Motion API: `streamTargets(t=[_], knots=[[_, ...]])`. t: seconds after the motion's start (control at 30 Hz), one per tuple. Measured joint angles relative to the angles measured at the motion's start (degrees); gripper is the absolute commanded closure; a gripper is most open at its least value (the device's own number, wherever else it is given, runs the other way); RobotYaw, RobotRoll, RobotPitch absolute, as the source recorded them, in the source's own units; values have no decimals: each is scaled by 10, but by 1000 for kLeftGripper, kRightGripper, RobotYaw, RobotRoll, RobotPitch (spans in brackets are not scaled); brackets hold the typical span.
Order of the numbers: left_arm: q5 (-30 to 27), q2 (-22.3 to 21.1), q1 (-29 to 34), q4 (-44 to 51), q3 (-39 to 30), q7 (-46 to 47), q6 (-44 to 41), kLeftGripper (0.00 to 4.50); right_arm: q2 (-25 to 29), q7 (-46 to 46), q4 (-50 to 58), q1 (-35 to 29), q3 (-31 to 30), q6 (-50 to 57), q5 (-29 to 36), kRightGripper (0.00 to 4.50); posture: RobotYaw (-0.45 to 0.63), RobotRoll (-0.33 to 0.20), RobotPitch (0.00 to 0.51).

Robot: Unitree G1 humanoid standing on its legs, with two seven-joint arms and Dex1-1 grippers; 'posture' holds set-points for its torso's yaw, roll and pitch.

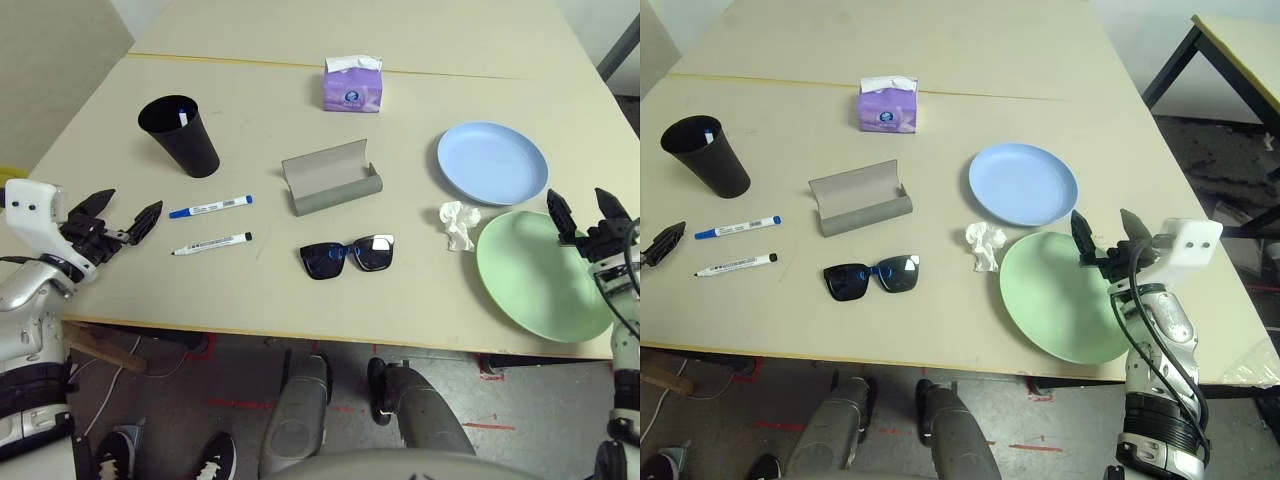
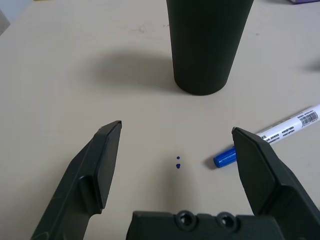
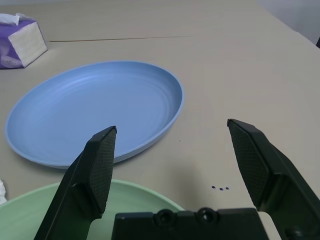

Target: Organize and tidy the items on the table.

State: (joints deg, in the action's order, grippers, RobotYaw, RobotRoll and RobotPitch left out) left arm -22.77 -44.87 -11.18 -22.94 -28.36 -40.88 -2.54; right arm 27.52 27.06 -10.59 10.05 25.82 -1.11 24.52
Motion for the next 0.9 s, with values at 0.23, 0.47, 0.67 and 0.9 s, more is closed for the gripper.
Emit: streamTargets(t=[0.23, 0.47, 0.67, 0.9], knots=[[0, 9, -6, 0, 3, 5, 2, 25, 2, 2, 5, 0, 1, 4, 2, 0, 109, 0, 257], [0, 8, -12, 3, 3, 5, 2, 25, 10, 7, -2, 1, 2, 5, 2, 0, 98, 0, 248], [-1, 20, -3, 8, 3, 13, 4, 25, 32, 19, -22, 6, 10, 3, 2, 0, 101, 0, 252], [-4, 21, 7, 20, -2, 13, 3, 25, 35, 27, -34, 20, 11, 3, 2, 0, 97, 0, 256]])
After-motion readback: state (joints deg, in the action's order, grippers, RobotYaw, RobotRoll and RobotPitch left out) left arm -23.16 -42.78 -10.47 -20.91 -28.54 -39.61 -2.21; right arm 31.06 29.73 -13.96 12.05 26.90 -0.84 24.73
